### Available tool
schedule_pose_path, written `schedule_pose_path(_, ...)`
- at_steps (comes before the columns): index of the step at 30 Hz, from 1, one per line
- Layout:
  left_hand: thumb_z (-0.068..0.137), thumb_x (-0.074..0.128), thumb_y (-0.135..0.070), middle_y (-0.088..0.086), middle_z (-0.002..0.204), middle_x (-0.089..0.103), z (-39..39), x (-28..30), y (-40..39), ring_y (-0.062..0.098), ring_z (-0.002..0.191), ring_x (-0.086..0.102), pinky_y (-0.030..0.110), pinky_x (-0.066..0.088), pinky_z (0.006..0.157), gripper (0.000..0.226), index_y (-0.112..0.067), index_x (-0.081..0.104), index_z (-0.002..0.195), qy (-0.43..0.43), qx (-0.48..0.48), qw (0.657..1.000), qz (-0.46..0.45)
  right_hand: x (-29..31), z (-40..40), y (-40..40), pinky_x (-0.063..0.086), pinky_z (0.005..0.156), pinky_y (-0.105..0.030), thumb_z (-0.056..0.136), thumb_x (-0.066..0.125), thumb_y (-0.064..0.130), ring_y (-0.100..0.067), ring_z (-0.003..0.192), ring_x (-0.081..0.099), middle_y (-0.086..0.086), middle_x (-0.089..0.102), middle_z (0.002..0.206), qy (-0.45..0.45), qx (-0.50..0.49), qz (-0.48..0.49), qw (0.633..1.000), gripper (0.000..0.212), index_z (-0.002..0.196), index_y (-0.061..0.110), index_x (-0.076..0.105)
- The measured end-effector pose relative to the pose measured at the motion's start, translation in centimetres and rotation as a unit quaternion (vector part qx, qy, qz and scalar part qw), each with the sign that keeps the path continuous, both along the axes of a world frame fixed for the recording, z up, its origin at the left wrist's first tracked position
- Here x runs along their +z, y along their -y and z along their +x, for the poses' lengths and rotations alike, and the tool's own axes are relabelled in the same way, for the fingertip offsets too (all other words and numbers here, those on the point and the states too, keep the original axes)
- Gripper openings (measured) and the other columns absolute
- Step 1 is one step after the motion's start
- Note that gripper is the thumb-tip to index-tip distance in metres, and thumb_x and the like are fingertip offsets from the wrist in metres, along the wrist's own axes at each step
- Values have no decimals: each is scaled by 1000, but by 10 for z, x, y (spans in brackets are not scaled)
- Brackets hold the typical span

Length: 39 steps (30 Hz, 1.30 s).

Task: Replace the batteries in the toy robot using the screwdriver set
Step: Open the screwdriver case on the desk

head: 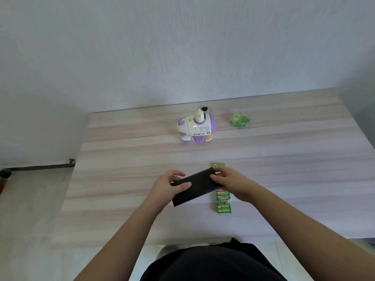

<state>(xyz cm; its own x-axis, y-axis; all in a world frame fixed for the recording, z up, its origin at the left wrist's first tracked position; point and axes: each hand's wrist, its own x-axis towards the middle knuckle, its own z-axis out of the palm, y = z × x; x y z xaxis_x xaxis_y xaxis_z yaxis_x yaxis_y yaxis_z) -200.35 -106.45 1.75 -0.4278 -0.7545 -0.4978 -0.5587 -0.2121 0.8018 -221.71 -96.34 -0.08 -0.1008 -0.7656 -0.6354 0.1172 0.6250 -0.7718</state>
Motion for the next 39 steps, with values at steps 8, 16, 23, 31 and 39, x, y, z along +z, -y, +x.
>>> schedule_pose_path(8, 88, 71, -22, 12, 109, 64, 23, -13, 7, 23, 98, 64, 33, 58, 75, 28, -9, 59, 110, -83, 120, 969, 198, 13, 36, 6, 57, 80, -24, 97, 54, 10, -21, 103, 65, -13, 66, 114, 44, -125, -22, 991, 30, 127, 5, 54)
schedule_pose_path(16, 88, 69, -19, 11, 111, 65, 57, -23, 18, 25, 99, 67, 30, 58, 78, 37, -7, 54, 120, -69, 128, 966, 214, 6, 82, 15, 57, 82, -22, 96, 55, 9, -16, 98, 66, -9, 67, 108, 23, -191, -27, 981, 25, 121, 9, 54)
schedule_pose_path(23, 89, 69, -16, 8, 98, 71, 68, -21, 34, 21, 85, 71, 27, 58, 76, 31, -3, 62, 116, -94, 94, 981, 143, 6, 96, 19, 53, 92, -29, 93, 63, 12, -16, 98, 69, -3, 72, 102, -1, -217, -38, 975, 16, 103, 23, 59)
schedule_pose_path(31, 92, 65, -16, 11, 106, 72, 67, -16, 41, 24, 89, 73, 28, 57, 79, 32, -3, 60, 121, -137, 67, 971, 184, 10, 84, 26, 54, 90, -31, 84, 73, 12, -20, 97, 70, -7, 72, 102, 6, -233, -48, 971, 26, 107, 17, 62)
schedule_pose_path(39, 97, 59, -24, 5, 111, 65, 63, -22, 42, 18, 96, 67, 24, 57, 76, 25, -12, 55, 119, -84, 116, 979, 143, 2, 92, 27, 57, 86, -30, 97, 56, 20, -24, 104, 67, -16, 68, 110, 79, -235, -15, 969, 19, 114, 14, 59)
